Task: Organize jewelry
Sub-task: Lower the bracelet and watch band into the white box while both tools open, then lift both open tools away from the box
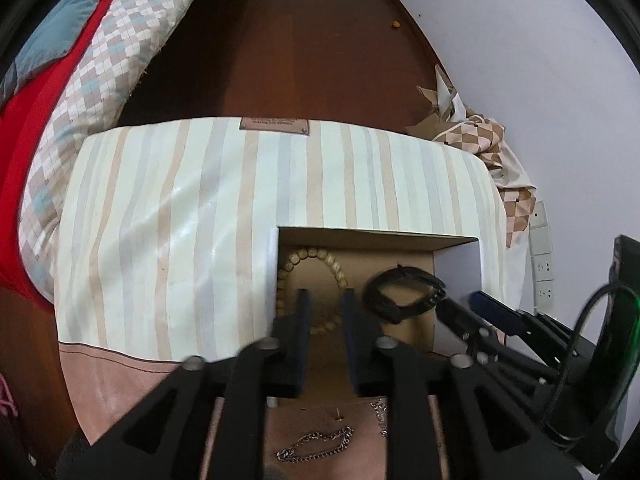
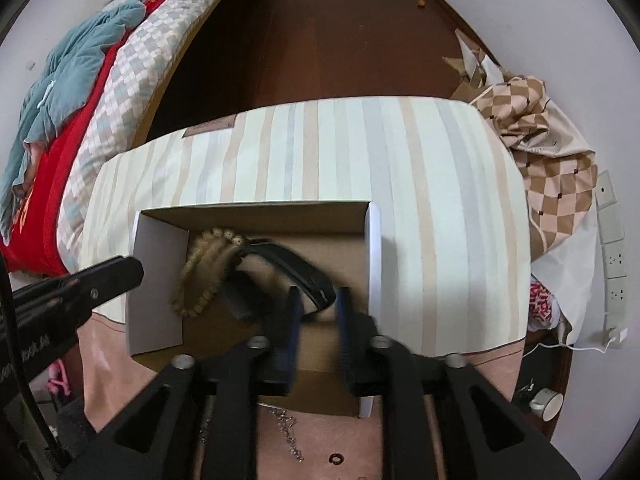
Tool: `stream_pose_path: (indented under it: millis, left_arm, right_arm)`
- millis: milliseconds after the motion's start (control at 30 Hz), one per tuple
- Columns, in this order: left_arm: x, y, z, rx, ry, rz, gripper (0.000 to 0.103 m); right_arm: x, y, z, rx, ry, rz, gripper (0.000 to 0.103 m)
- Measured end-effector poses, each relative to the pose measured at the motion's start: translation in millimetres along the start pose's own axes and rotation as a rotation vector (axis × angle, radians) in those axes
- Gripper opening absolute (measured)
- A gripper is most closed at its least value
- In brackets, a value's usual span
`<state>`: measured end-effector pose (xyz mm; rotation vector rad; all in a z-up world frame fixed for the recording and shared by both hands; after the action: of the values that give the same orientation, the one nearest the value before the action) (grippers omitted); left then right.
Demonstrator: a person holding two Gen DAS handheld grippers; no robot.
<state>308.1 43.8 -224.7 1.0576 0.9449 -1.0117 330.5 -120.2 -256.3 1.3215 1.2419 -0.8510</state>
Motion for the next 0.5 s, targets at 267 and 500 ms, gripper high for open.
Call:
stream_pose_path:
  millis: [267,500]
  left_arm:
    - [-29,-3,-4,0.047,0.083,0.110,0.093]
    - [-43,-26,-14,0.069,0.176,0.202,0.102]
  right_arm:
    - [-32,-10,-3,0.001,-0.017,0.074,0.063]
    - [-42,-38,8,-0.026,-0.118,0.109,0.093]
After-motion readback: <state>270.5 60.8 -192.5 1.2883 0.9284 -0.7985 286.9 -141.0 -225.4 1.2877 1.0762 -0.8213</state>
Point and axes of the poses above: each gripper's, at about its wrist camera, not at the fingertips, and x roughly the way its jaws point, z to its right, y to its top, the point moved 8 cm from there along x, roughly the way its jaws point, and after that the axes turned 1 degree about z, right-handed, at the moved point
